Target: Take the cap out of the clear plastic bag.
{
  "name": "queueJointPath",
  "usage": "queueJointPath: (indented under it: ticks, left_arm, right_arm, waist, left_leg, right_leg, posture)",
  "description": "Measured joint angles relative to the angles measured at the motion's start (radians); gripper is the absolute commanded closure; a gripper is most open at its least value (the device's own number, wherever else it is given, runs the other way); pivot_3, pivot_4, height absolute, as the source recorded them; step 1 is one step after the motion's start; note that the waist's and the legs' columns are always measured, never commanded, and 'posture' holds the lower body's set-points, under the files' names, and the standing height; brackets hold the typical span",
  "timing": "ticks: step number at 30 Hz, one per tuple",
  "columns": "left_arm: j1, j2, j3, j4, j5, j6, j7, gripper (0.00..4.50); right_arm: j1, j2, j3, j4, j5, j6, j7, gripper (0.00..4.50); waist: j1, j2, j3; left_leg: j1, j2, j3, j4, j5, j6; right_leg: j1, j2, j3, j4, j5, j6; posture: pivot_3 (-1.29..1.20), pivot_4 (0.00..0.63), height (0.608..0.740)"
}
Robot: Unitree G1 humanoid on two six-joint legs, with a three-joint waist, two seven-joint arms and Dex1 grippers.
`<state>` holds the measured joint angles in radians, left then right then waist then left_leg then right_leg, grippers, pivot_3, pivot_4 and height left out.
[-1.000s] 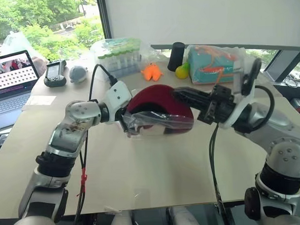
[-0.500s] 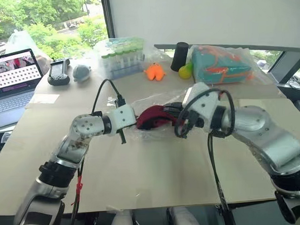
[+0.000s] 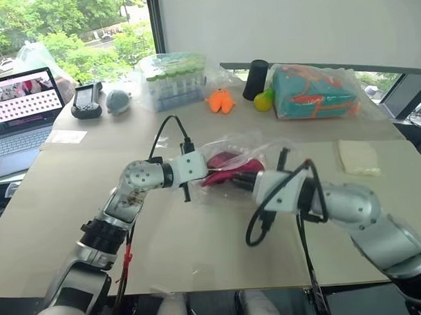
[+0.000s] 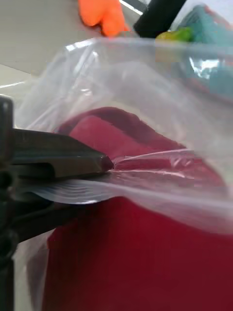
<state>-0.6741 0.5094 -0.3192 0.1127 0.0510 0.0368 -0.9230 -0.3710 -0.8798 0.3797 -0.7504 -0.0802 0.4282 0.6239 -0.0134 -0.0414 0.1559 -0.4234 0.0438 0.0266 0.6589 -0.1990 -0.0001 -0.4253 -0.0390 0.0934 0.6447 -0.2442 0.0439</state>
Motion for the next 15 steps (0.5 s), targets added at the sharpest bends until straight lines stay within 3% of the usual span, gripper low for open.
queueJointPath:
  ticks: [3,7,11,15]
  left_arm:
    - [-0.018,-0.016,-0.009,0.029,0.001,-0.015,-0.011,4.50]
    - [-0.021,-0.026,-0.012,0.049,0.006,-0.019,-0.013,4.50]
    - [-0.023,-0.028,-0.012,0.057,0.007,-0.024,-0.022,4.50]
    - [-0.028,-0.028,-0.011,0.071,0.008,-0.037,-0.029,4.50]
  right_arm:
    - [0.087,-0.029,0.074,0.000,-0.206,-0.046,-0.032,4.46]
    - [0.177,-0.001,0.088,0.035,-0.355,-0.094,-0.098,4.46]
    - [0.204,0.071,0.036,0.025,-0.387,-0.136,-0.133,4.46]
    - [0.214,0.144,-0.025,-0.074,-0.324,-0.108,-0.076,4.46]
  waist:
    - [0.000,0.000,0.000]
    - [0.001,0.000,0.000]
    - [-0.002,0.000,0.000]
    - [-0.001,0.000,0.000]
  left_leg:
    - [0.000,0.000,0.000,0.000,0.000,0.000]
    - [0.001,0.000,0.000,0.001,0.000,0.000]
    - [0.001,0.000,0.000,0.001,0.000,0.000]
    - [0.001,0.000,0.000,0.001,0.000,0.000]
  right_leg:
    - [0.000,0.000,0.000,0.000,0.000,0.000]
    - [0.001,0.000,0.000,0.001,0.000,0.000]
    - [0.001,0.000,0.001,0.001,0.000,0.001]
    - [0.001,0.000,0.000,0.001,0.000,0.001]
  posture:
    - [0.00,0.150,0.740]
    - [0.00,0.150,0.740]
    - [0.00,0.150,0.740]
    - [0.00,0.150,0.740]
